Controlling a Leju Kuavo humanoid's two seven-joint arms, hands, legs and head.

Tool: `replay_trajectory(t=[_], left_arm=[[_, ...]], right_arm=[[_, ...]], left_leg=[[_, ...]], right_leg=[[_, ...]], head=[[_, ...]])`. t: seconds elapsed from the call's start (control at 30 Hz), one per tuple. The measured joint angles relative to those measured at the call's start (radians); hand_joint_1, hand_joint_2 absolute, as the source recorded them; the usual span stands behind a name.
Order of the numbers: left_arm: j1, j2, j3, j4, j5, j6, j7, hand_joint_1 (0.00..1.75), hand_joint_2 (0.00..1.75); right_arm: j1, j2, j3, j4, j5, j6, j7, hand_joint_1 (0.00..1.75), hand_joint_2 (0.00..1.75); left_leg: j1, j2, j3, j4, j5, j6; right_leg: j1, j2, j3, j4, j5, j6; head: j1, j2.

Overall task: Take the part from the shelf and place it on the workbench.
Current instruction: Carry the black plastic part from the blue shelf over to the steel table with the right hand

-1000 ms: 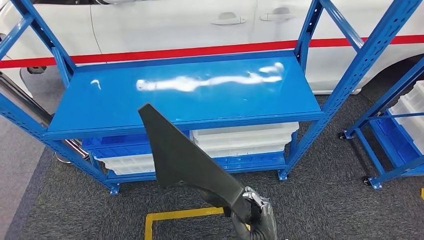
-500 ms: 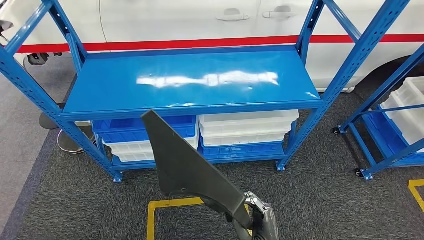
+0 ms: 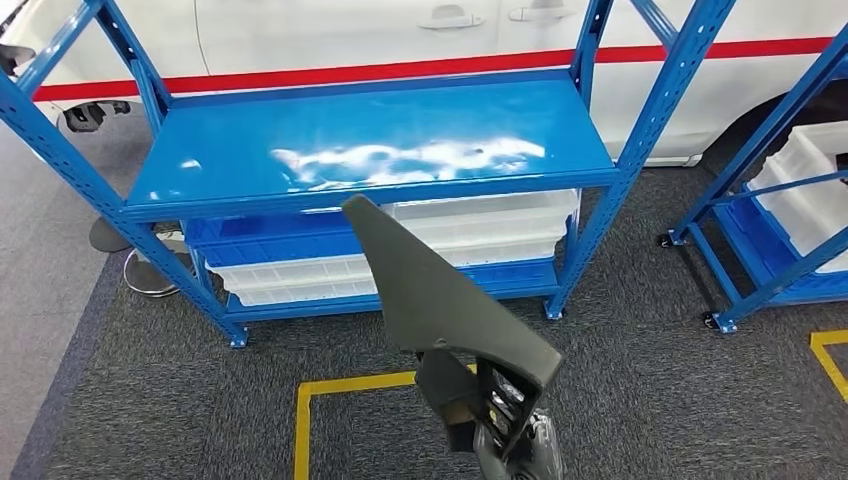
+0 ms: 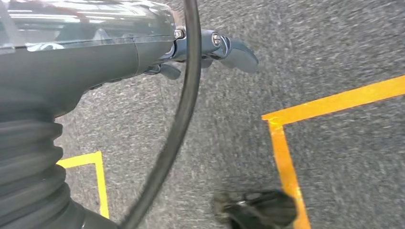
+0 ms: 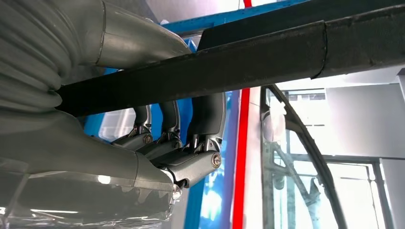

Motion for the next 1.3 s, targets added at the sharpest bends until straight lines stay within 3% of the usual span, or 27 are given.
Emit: replay_trajectory(t=[0.03,0.1,0.17,0.2,0.27,0.33,0.43,0.47,0.5,0.53,0.57,0.6,0.67,0.73,0.8,0.87,0.93,0.97,1.0,1.03,1.1,1.17,1.23,1.3], left_arm=[[0.0,0.0,0.0,0.0,0.0,0.0,0.001,0.0,1.75],[0.001,0.0,0.0,0.0,0.001,0.0,0.001,0.0,1.75],[0.002,0.0,0.0,0.0,0.001,0.0,0.001,0.0,1.75],[0.002,0.0,0.001,0.0,0.001,0.0,0.002,0.0,1.75],[0.004,0.0,0.001,0.0,0.002,0.0,0.003,0.0,1.75],[0.004,-0.001,0.001,0.0,0.002,0.0,0.004,0.0,1.75],[0.009,-0.002,0.003,0.0,0.002,-0.003,0.005,0.0,1.75],[0.011,-0.002,0.004,0.0,0.002,-0.004,0.007,0.0,1.75],[0.012,-0.002,0.005,0.0,0.002,-0.004,0.008,0.0,1.75],[0.012,-0.002,0.006,0.0,0.002,-0.006,0.009,0.0,1.75],[0.011,-0.002,0.006,0.0,0.002,-0.007,0.009,0.0,1.75],[0.01,-0.003,0.007,0.0,0.002,-0.009,0.009,0.0,1.75],[0.007,-0.003,0.007,0.0,0.002,-0.011,0.009,0.0,1.75],[0.005,-0.003,0.007,0.0,0.002,-0.012,0.01,0.0,1.75],[0.002,-0.004,0.007,0.0,0.002,-0.012,0.01,0.0,1.75],[0.0,-0.005,0.007,0.0,0.002,-0.013,0.01,0.0,1.75],[0.003,-0.006,0.008,0.0,0.002,-0.013,0.01,0.0,1.75],[0.006,-0.005,0.008,0.0,0.002,-0.014,0.01,0.0,1.75],[0.008,-0.005,0.008,0.0,0.002,-0.014,0.01,0.0,1.75],[0.01,-0.005,0.008,0.0,0.002,-0.014,0.01,0.0,1.75],[0.011,-0.005,0.008,0.0,0.002,-0.015,0.01,0.0,1.75],[0.011,-0.005,0.008,0.0,0.001,-0.015,0.01,0.0,1.75],[0.01,-0.004,0.008,0.0,0.001,-0.015,0.01,0.0,1.75],[0.008,-0.004,0.008,0.0,0.0,-0.015,0.01,0.0,1.75]], right_arm=[[0.003,0.0,-0.001,0.001,-0.004,0.002,-0.001,1.75,1.75],[0.009,0.0,-0.004,0.002,-0.007,0.004,-0.001,1.75,1.75],[0.01,0.001,-0.008,0.002,-0.007,0.005,-0.002,1.75,1.75],[0.011,0.001,-0.01,0.002,-0.007,0.005,-0.003,1.75,1.75],[0.015,0.002,-0.013,0.002,-0.008,0.005,-0.005,1.75,1.75],[0.02,0.002,-0.016,0.002,-0.008,0.005,-0.006,1.75,1.75],[0.023,0.002,-0.019,0.003,-0.008,0.005,-0.006,1.75,1.75],[0.024,0.002,-0.02,0.004,-0.008,0.005,-0.005,1.75,1.75],[0.025,0.002,-0.021,0.006,-0.008,0.006,-0.005,1.75,1.75],[0.027,0.002,-0.023,0.008,-0.008,0.006,-0.004,1.75,1.75],[0.028,0.002,-0.025,0.01,-0.008,0.006,-0.004,1.75,1.75],[0.029,0.002,-0.027,0.011,-0.008,0.006,-0.003,1.75,1.75],[0.028,0.002,-0.029,0.012,-0.008,0.006,-0.002,1.75,1.75],[0.03,0.004,-0.029,0.013,-0.008,0.006,-0.001,1.75,1.75],[0.034,0.005,-0.03,0.013,-0.009,0.006,-0.001,1.75,1.75],[0.035,0.006,-0.032,0.013,-0.009,0.006,-0.001,1.75,1.75],[0.034,0.009,-0.033,0.013,-0.01,0.006,-0.001,1.75,1.75],[0.034,0.009,-0.033,0.013,-0.01,0.005,0.0,1.75,1.75],[0.034,0.01,-0.033,0.013,-0.009,0.005,0.001,1.75,1.75],[0.035,0.01,-0.034,0.014,-0.009,0.005,0.002,1.75,1.75],[0.035,0.01,-0.035,0.014,-0.008,0.005,0.003,1.75,1.75],[0.035,0.012,-0.036,0.014,-0.006,0.005,0.003,1.75,1.75],[0.035,0.016,-0.037,0.014,-0.002,0.005,0.005,1.75,1.75],[0.038,0.018,-0.04,0.015,0.0,0.006,0.006,1.75,1.75]], left_leg=[[0.001,-0.001,0.02,-0.007,0.024,0.0],[0.001,-0.025,0.107,-0.122,0.07,0.007],[0.002,-0.069,0.194,-0.255,0.07,0.018],[0.001,-0.082,0.214,-0.293,0.061,0.023],[0.001,-0.065,0.215,-0.308,0.06,0.032],[0.004,-0.038,0.211,-0.314,0.071,0.046],[0.004,0.005,0.199,-0.315,0.081,0.06],[0.003,0.02,0.195,-0.314,0.082,0.06],[0.002,0.035,0.192,-0.312,0.083,0.06],[0.002,0.048,0.189,-0.309,0.082,0.058],[0.002,0.059,0.189,-0.306,0.081,0.056],[0.002,0.069,0.19,-0.302,0.078,0.052],[-0.003,0.088,0.19,-0.293,0.072,0.042],[-0.008,0.107,0.189,-0.288,0.069,0.032],[-0.006,0.116,0.192,-0.286,0.063,0.022],[0.0,0.075,0.173,-0.241,0.027,0.012],[0.003,0.021,0.117,-0.12,-0.037,0.007],[0.003,0.01,0.084,-0.053,-0.061,0.006],[0.003,0.005,0.062,-0.011,-0.066,0.005],[0.003,0.003,0.054,-0.005,-0.05,0.005],[0.006,-0.012,0.089,-0.101,0.028,0.007],[0.01,-0.06,0.134,-0.219,0.078,0.011],[0.009,-0.086,0.148,-0.259,0.08,0.016],[0.009,-0.066,0.148,-0.266,0.085,0.027]], right_leg=[[0.0,0.007,-0.013,0.003,0.008,0.002],[-0.001,0.023,-0.032,0.009,0.022,0.008],[0.0,0.041,-0.046,0.016,0.034,0.017],[0.0,0.05,-0.051,0.017,0.041,0.024],[0.0,0.068,-0.059,0.018,0.053,0.037],[0.0,0.053,-0.075,0.045,0.034,0.045],[-0.003,0.004,-0.146,0.215,-0.072,0.053],[-0.005,-0.001,-0.167,0.275,-0.099,0.057],[-0.007,-0.005,-0.174,0.306,-0.108,0.061],[-0.009,-0.009,-0.159,0.298,-0.097,0.063],[-0.011,-0.016,-0.126,0.252,-0.072,0.063],[-0.012,-0.033,-0.082,0.182,-0.042,0.061],[-0.004,-0.072,-0.017,0.067,-0.013,0.051],[0.004,-0.081,-0.008,0.036,-0.017,0.038],[0.003,-0.059,-0.013,0.03,-0.012,0.025],[-0.002,-0.04,-0.012,0.023,-0.007,0.012],[-0.003,-0.02,-0.013,0.021,-0.004,0.006],[-0.003,-0.008,-0.014,0.022,-0.004,0.004],[-0.003,0.006,-0.014,0.024,-0.004,0.004],[-0.003,0.021,-0.014,0.026,-0.004,0.004],[-0.003,0.05,-0.014,0.033,-0.005,0.006],[-0.002,0.076,-0.019,0.04,-0.005,0.013],[-0.003,0.1,-0.03,0.043,0.0,0.026],[-0.006,0.114,-0.039,0.042,0.006,0.04]], head=[[0.0,0.0],[0.0,0.0],[0.0,0.0],[0.0,0.0],[0.0,0.0],[0.0,0.0],[0.0,0.0],[0.0,0.0],[0.0,0.0],[0.0,0.0],[0.0,0.0],[0.0,0.0],[0.0,0.0],[0.0,0.0],[0.0,0.0],[0.0,0.0],[0.0,0.0],[0.0,0.0],[0.0,0.0],[0.0,0.0],[0.0,0.0],[0.0,0.0],[0.0,0.0],[0.0,0.0]])
